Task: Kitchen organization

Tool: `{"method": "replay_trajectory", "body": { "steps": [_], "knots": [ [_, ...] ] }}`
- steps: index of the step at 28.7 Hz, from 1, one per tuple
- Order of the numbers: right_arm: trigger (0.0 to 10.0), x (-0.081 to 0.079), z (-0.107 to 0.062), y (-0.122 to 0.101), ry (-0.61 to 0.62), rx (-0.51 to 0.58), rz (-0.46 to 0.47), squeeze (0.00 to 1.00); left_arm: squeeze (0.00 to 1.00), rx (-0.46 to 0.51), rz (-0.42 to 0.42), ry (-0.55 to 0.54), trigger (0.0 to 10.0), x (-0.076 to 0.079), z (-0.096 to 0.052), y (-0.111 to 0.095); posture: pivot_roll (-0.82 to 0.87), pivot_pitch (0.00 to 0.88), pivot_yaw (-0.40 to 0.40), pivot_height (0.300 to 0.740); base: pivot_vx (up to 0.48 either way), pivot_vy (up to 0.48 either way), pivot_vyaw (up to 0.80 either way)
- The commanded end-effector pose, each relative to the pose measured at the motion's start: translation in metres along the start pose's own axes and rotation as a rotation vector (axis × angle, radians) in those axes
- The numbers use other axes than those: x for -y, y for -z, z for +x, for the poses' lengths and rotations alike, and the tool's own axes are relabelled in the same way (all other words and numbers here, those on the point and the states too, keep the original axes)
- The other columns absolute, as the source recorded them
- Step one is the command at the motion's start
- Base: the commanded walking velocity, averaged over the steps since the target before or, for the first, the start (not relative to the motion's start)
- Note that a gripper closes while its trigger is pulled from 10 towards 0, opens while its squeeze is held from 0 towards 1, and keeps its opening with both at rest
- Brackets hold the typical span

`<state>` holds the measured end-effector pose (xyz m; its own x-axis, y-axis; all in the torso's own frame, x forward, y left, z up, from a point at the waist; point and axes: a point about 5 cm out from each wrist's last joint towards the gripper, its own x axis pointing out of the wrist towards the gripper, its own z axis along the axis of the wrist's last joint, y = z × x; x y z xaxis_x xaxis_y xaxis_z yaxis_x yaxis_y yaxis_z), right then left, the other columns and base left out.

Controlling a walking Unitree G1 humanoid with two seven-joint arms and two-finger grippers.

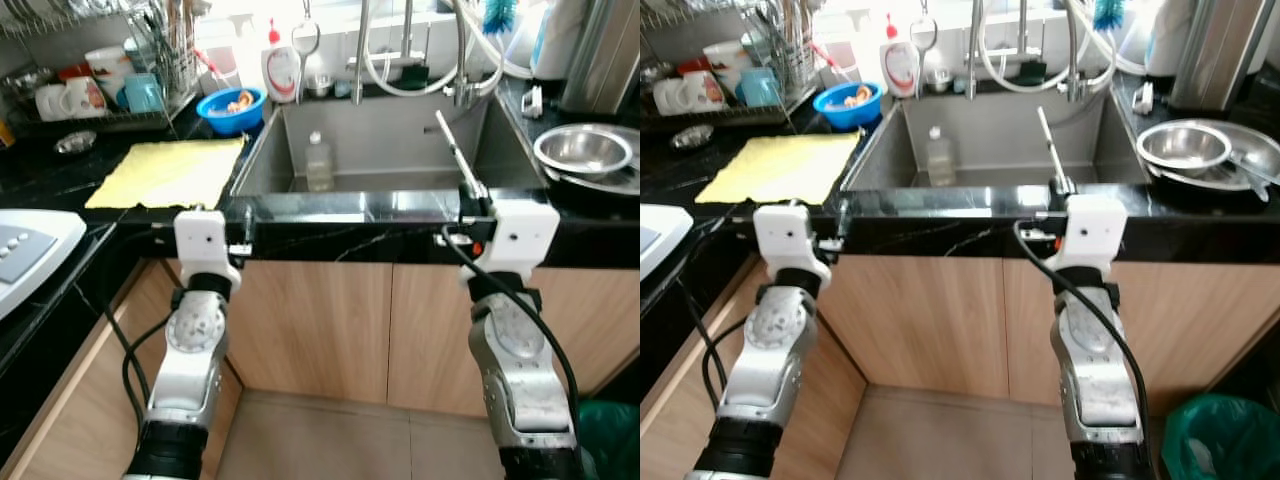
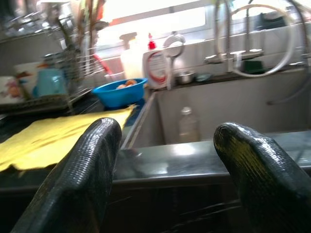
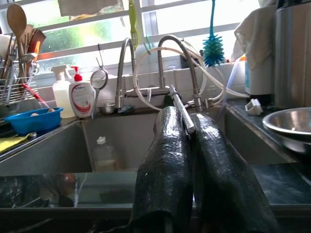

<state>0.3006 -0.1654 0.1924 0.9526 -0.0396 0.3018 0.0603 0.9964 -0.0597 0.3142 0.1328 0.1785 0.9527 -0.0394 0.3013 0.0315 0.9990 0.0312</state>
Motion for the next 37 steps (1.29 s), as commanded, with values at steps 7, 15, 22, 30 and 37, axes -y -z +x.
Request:
{"method": "replay_trajectory", "body": {
  "steps": [7, 15, 22, 30, 37],
  "knots": [
    [10.0, -0.005, 0.001, -0.004, -0.011, 0.017, 0.001, 0.00, 0.00, 0.003, -0.004, 0.009, 10.0, -0.002, -0.001, -0.004, -0.16, 0.000, 0.166, 0.740, 0.000, 0.000, 0.00],
    [10.0, -0.007, 0.000, -0.004, -0.016, 0.019, -0.010, 0.00, 0.00, 0.001, -0.004, 0.013, 10.0, -0.004, -0.001, -0.004, -0.16, 0.000, 0.166, 0.740, 0.090, 0.000, 0.35],
    [10.0, -0.005, 0.001, -0.006, -0.016, 0.030, 0.008, 0.00, 0.00, 0.010, -0.009, 0.013, 10.0, -0.001, 0.000, -0.006, -0.16, 0.000, 0.164, 0.740, 0.247, 0.000, 0.11],
    [10.0, -0.008, 0.004, -0.007, -0.023, 0.034, 0.013, 0.00, 0.00, 0.003, -0.020, 0.035, 10.0, 0.004, -0.002, -0.002, -0.17, 0.000, 0.158, 0.740, 0.249, 0.000, 0.00],
    [10.0, -0.003, 0.007, -0.010, -0.005, 0.044, 0.032, 0.00, 0.00, 0.003, -0.030, 0.036, 10.0, 0.005, -0.002, -0.002, -0.18, 0.000, 0.148, 0.740, 0.259, 0.000, -0.23]
  ]
}}
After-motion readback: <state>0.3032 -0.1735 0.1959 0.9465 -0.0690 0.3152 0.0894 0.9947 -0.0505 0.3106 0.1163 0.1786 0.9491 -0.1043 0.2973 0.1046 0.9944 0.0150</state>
